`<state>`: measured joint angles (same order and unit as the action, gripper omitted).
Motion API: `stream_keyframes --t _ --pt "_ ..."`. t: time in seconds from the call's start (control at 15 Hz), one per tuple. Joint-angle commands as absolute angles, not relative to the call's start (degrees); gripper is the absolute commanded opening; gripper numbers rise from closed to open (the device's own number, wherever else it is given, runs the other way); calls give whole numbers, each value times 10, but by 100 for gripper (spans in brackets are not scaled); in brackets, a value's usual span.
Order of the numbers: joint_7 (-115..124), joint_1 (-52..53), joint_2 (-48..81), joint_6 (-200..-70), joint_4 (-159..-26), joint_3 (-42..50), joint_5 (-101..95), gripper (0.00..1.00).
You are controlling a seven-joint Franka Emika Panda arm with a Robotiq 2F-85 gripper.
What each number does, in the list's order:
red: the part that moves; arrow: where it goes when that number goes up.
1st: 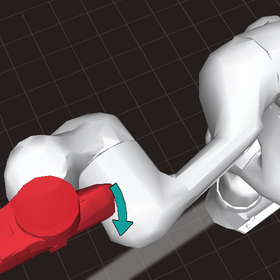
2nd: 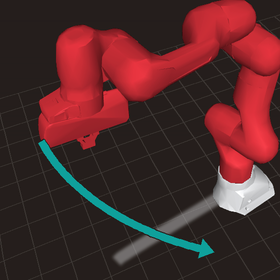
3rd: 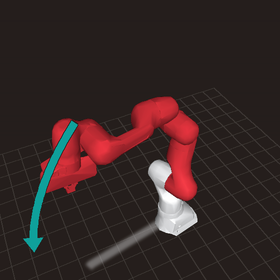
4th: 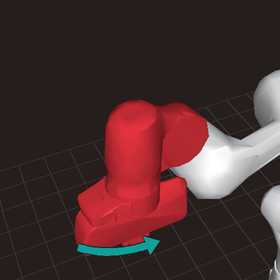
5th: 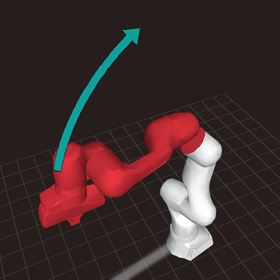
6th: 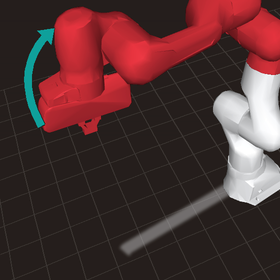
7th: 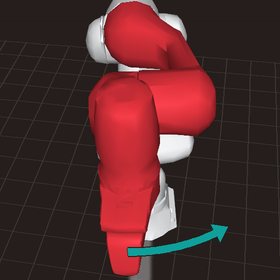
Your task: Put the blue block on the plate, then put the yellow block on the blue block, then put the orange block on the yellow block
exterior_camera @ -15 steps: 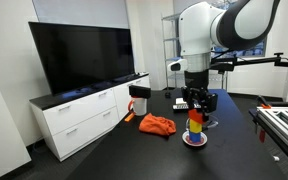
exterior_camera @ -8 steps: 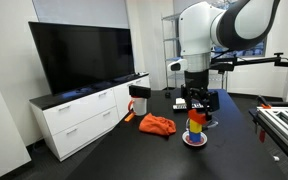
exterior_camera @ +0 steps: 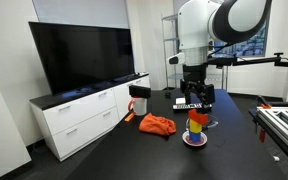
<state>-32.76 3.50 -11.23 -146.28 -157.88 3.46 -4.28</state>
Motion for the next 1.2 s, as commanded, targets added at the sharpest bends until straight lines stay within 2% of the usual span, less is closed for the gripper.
stream_keyframes --t 0.0,0.47,1.13 --pt "-294 7 -163 -1409 -1548 50 -45 100" --pt "-199 -63 -140 -1361 -1453 76 -78 100" --pt "-122 -86 -9 -1340 -1336 94 -31 100"
